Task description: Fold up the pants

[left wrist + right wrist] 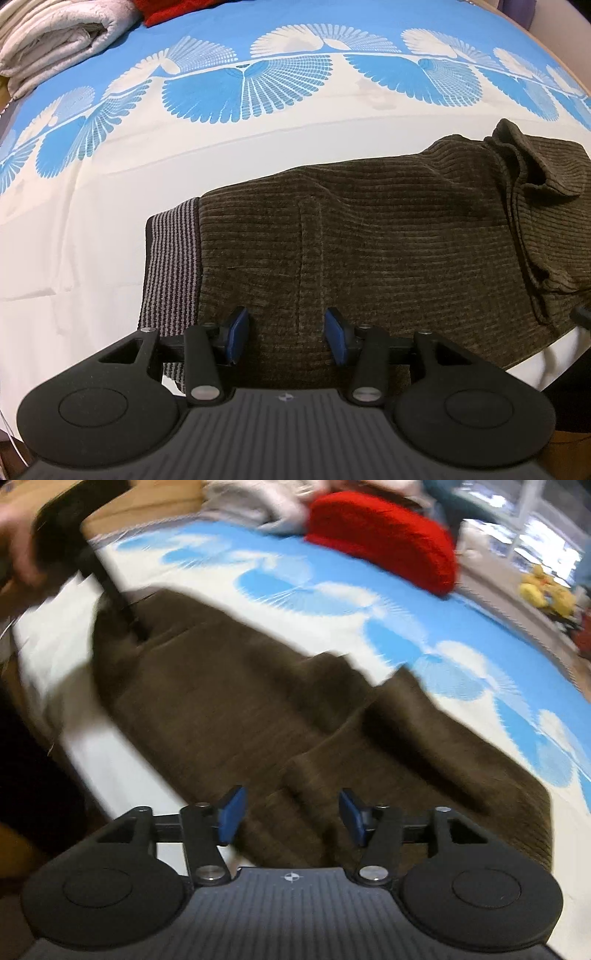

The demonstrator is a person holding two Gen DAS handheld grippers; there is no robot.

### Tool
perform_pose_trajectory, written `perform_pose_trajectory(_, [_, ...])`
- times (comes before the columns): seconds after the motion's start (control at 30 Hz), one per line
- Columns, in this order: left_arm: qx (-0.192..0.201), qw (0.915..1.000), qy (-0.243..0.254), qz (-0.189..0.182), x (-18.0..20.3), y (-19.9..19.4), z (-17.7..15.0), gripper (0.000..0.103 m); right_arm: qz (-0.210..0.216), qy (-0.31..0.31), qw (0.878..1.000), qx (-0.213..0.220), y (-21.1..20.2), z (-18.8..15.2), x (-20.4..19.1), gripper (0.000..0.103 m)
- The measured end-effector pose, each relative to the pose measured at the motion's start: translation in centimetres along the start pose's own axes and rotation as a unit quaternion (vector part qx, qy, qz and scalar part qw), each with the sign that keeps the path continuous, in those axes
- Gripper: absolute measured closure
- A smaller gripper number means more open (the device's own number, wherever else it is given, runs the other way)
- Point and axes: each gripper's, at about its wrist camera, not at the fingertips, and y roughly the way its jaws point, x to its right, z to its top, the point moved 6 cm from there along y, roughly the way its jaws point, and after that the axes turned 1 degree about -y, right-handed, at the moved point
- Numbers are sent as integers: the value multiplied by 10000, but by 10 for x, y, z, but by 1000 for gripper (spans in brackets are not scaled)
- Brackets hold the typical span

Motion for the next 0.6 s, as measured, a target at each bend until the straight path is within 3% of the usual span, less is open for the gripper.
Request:
perform_pose_trajectory(0.2, [9,10000,59,-33,9,0,2,52,-121,121,9997,-179,28,0,1,40])
perform_pose_trajectory(0.27, [22,10000,81,-49,12,-1,3,52,-74,92,9995,-300,33,0,1,47])
perform_pose_trajectory(0.3, [28,9999,86,-56,12,-1,3,52,-26,75,9994,-350,36,0,1,64])
perform_pose_trajectory(0.33, [38,9999,90,-60,13,-1,4,52,55,90,9994,-328,34,0,2,89])
perform_pose_trajectory(0.5, [58,9999,93,-59,12,0,5,52,332,178,9976,586,-11,13,9,90])
perform_pose_trajectory(0.53, [58,9999,115,-57,13,0,6,52,468,-50,9970,617,-18,10,4,90])
perform_pose_trajectory(0.6, [54,9999,141,-46,13,1,6,52,599,-458,9969,211,-13,-7,-7,90])
